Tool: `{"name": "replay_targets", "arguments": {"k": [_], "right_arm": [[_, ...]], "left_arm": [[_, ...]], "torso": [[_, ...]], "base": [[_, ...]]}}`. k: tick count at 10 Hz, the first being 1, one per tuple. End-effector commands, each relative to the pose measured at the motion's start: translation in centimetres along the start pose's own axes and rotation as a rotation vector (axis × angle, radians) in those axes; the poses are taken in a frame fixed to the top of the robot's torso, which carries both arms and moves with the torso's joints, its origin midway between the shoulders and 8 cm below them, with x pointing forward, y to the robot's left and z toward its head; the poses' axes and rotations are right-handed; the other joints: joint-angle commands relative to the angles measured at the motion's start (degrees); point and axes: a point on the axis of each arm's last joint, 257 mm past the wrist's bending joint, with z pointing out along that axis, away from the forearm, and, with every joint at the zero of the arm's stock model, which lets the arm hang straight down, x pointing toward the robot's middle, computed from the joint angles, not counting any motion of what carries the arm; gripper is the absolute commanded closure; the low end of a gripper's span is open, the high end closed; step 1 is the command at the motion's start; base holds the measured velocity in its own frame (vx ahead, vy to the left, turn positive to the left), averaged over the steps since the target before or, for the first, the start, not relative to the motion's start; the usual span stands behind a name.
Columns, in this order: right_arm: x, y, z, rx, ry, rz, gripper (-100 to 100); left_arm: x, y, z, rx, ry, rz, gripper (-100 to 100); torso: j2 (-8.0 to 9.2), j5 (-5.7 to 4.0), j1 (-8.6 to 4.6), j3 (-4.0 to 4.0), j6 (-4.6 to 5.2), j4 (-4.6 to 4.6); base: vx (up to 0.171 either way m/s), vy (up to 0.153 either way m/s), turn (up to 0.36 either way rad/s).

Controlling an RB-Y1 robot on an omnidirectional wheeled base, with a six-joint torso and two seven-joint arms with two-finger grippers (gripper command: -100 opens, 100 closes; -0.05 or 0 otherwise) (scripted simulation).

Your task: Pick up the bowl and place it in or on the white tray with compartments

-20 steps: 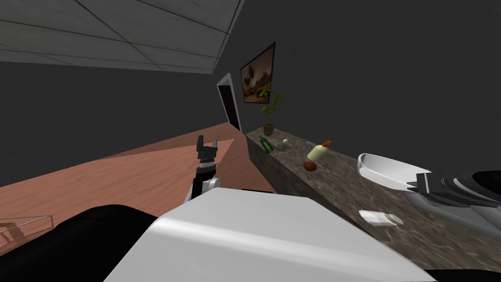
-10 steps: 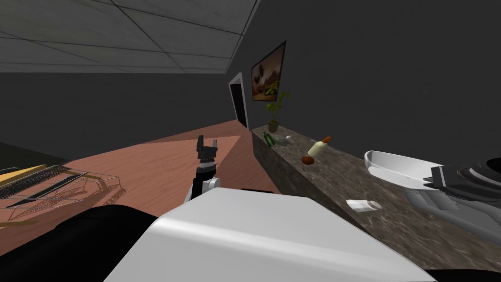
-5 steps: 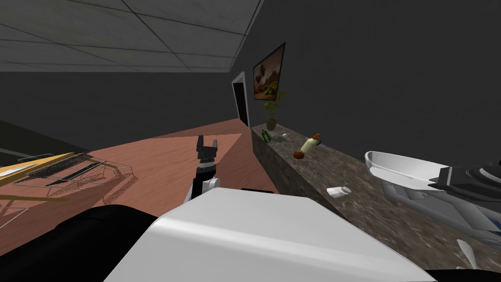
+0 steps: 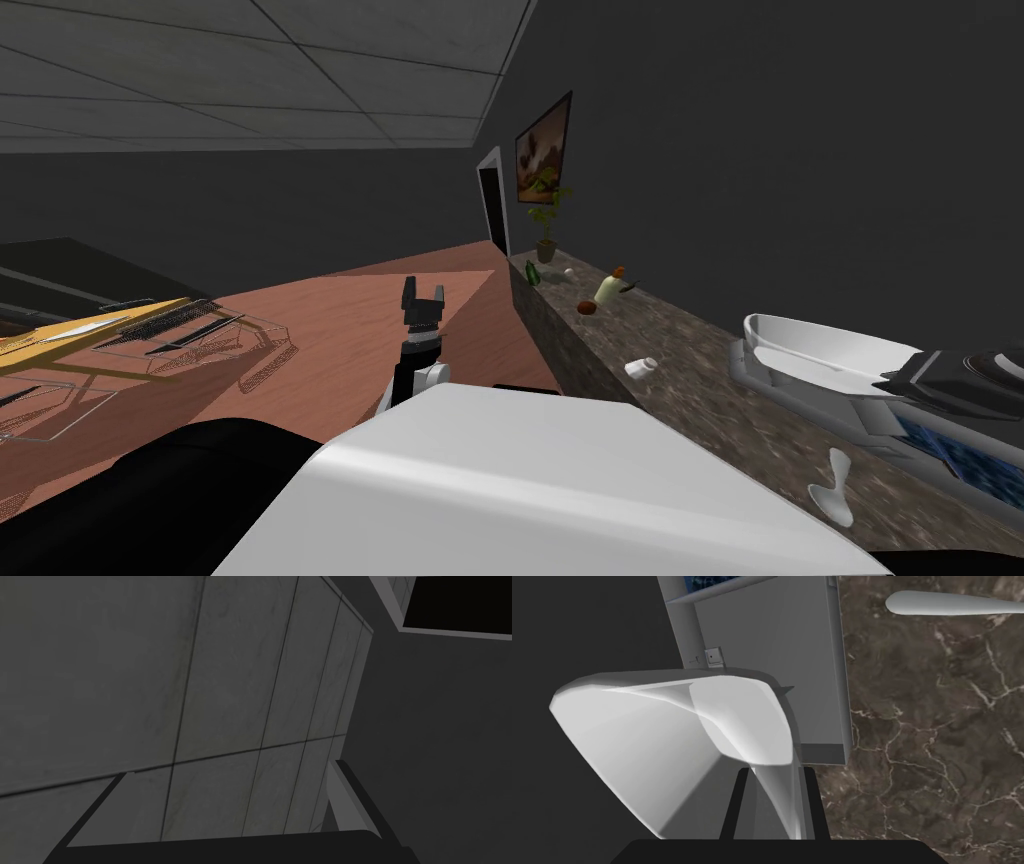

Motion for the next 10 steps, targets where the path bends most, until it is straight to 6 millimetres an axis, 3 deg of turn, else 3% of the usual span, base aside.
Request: {"name": "replay_targets", "arguments": {"k": [1,4,5,9,10], "right_arm": [[0.11,0.53,0.35,-0.010,-0.012,0.050,100],[0.04,0.69,0.46,-0.015,-0.018,0.064,100],[0.01,0.69,0.46,-0.015,-0.018,0.065,-100],[0.02,0.70,0.46,-0.016,-0.018,0.065,-100],[0.02,0.70,0.46,-0.016,-0.018,0.065,0]], "left_arm": [[0.00,0.00,0.00,0.000,0.000,0.000,0],[0.00,0.00,-0.01,0.000,0.000,0.000,0],[0.00,0.00,-0.01,0.000,0.000,0.000,0],[0.00,0.00,-0.01,0.000,0.000,0.000,0],[0.00,0.00,-0.01,0.000,0.000,0.000,0]], "torso": [[0.00,0.00,0.00,0.00,0.00,0.00],[-0.26,-0.09,0.07,-0.15,0.12,-0.06],[-0.43,-0.10,0.25,-0.26,0.14,-0.12],[-0.57,-0.03,0.46,-0.35,0.12,-0.16],[-0.58,-0.03,0.46,-0.35,0.12,-0.16]], "base": [[-0.118,-0.222,0.043],[-0.056,-0.132,0.024],[-0.005,-0.008,0.000],[0.000,0.000,0.000],[0.000,0.000,0.000]]}}
